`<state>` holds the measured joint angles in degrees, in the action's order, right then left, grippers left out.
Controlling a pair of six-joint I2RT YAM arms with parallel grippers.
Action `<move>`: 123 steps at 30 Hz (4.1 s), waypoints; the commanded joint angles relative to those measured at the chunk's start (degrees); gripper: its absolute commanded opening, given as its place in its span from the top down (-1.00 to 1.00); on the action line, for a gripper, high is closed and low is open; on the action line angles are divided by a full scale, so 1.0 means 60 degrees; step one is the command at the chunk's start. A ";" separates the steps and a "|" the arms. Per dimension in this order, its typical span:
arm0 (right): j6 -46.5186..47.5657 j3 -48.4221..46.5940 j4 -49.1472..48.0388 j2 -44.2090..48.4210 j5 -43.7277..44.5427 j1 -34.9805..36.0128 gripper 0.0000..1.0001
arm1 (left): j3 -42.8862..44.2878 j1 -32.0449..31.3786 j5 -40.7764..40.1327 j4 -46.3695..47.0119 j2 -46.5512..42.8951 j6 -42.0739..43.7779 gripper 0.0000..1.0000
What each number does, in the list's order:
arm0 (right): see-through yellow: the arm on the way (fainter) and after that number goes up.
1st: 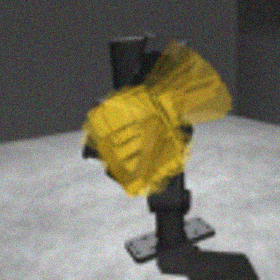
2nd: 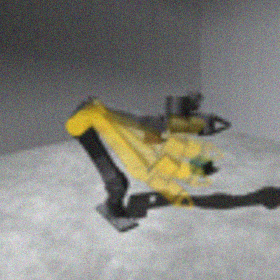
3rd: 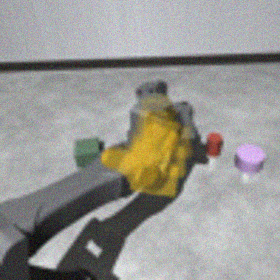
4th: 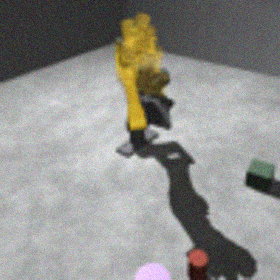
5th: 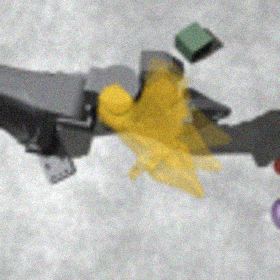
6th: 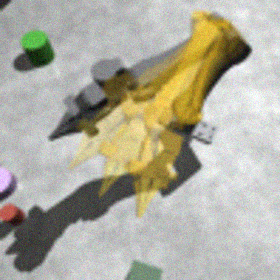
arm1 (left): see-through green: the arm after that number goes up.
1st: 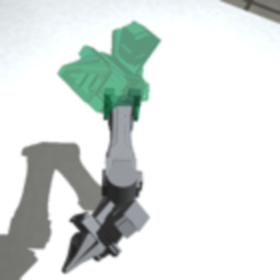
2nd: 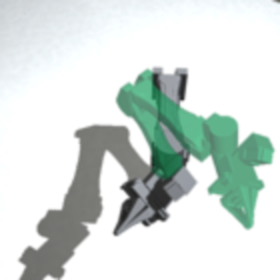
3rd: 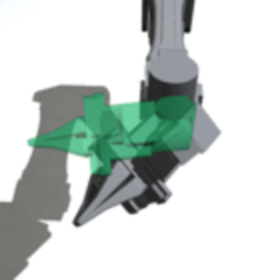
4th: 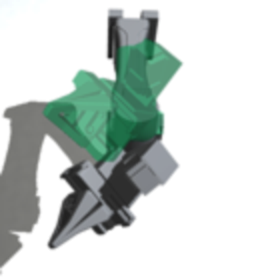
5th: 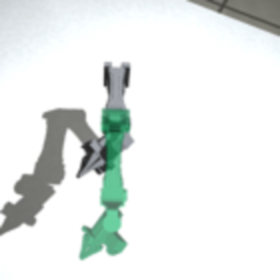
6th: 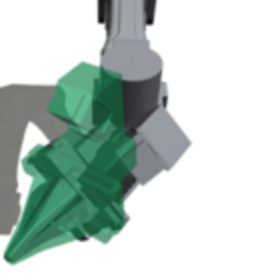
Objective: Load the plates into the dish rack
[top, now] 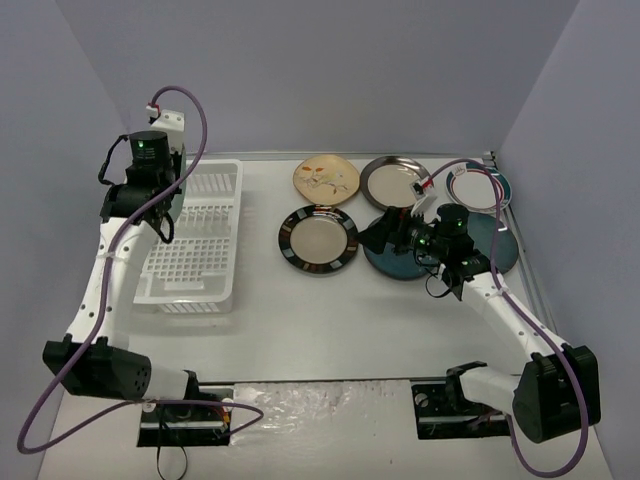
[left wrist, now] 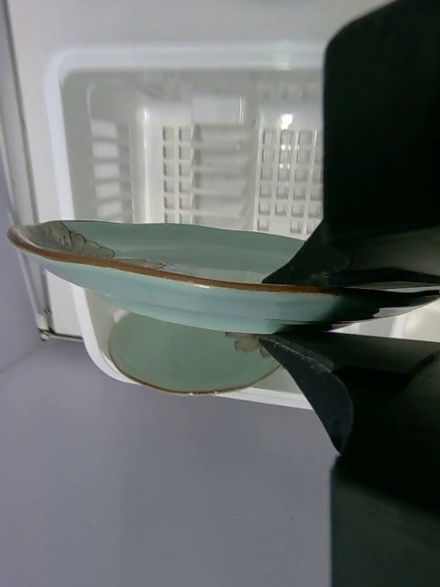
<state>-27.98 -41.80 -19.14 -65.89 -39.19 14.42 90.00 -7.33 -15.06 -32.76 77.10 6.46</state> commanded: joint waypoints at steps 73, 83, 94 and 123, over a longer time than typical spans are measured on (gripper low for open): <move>-0.1269 0.1287 0.1058 0.0830 0.4332 -0.0711 -0.99 | -0.0681 0.2813 0.4266 0.1854 -0.0444 -0.3642 -0.94; -0.2307 0.2190 0.0701 0.0167 0.4316 -0.2499 -0.93 | -0.2879 0.1186 0.5573 0.2214 -0.2106 -0.4054 -0.94; -0.2456 0.3339 -0.1428 -0.0947 0.3403 -0.3683 -0.86 | -0.3779 0.0470 0.5767 0.2301 -0.2596 -0.3962 -0.94; -0.3643 0.4300 -0.5834 -0.4548 0.2636 -0.3707 0.83 | -0.3954 0.0415 0.5718 0.2384 -0.2551 -0.3917 -0.94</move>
<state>-51.02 -16.86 -59.72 -93.12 -23.14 -8.58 64.90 -4.56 18.81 -22.46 62.87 -16.75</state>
